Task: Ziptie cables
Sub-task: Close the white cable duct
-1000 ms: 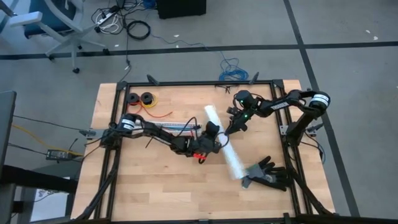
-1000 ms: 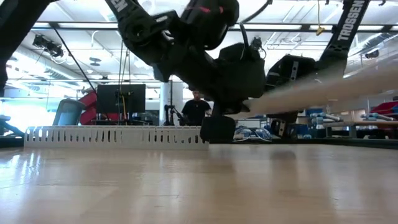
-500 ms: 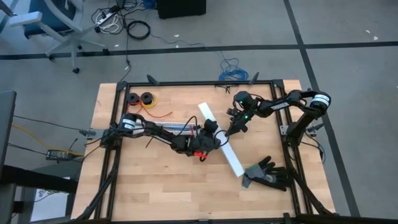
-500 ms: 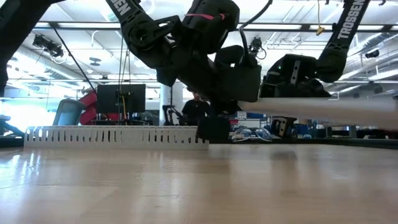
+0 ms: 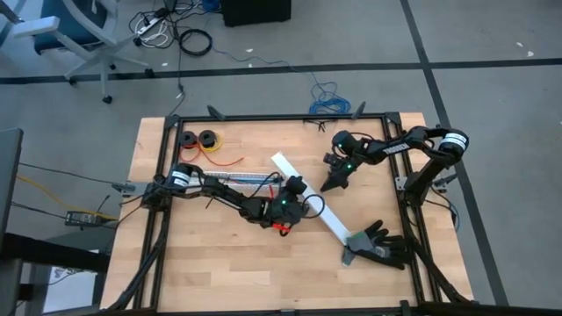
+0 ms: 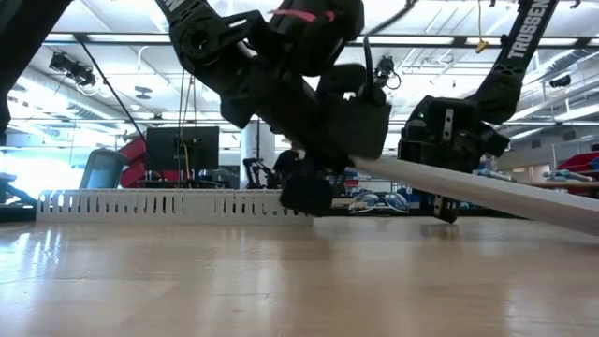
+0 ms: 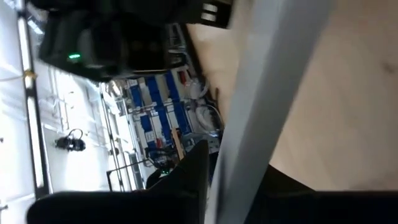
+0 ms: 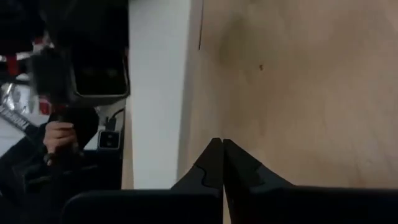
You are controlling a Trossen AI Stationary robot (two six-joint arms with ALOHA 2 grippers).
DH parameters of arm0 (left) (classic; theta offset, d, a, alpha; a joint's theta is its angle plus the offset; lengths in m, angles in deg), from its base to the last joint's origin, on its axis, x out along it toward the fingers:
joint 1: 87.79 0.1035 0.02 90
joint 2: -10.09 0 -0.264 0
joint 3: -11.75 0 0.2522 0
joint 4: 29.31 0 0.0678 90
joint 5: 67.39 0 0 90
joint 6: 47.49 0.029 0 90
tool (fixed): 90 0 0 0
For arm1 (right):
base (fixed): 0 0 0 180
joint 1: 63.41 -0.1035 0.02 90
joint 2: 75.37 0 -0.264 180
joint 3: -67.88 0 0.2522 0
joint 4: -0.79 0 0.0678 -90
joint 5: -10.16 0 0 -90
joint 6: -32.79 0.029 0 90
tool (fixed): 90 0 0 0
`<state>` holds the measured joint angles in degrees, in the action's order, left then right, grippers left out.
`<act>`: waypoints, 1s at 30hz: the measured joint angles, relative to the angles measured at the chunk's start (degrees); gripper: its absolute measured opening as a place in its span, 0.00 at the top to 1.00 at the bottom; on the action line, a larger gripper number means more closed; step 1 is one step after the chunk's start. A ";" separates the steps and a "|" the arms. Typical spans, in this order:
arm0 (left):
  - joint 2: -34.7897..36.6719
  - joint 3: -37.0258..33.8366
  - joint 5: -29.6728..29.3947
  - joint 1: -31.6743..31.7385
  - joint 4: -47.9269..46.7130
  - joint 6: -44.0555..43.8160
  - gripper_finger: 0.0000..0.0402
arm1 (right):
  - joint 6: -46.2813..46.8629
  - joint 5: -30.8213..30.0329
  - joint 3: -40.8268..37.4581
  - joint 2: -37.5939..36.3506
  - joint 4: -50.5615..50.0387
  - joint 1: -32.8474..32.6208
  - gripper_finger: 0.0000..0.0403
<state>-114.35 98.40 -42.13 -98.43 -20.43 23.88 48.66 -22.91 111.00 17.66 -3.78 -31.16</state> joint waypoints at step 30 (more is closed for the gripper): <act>0.09 0.00 7.87 0.86 -4.35 -13.53 0.69 | -5.40 -33.38 -0.28 -18.84 -14.71 -5.09 1.00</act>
<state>-114.26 98.40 -34.26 -97.57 -24.78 10.35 43.27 -56.29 110.72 -1.18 -18.49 -36.25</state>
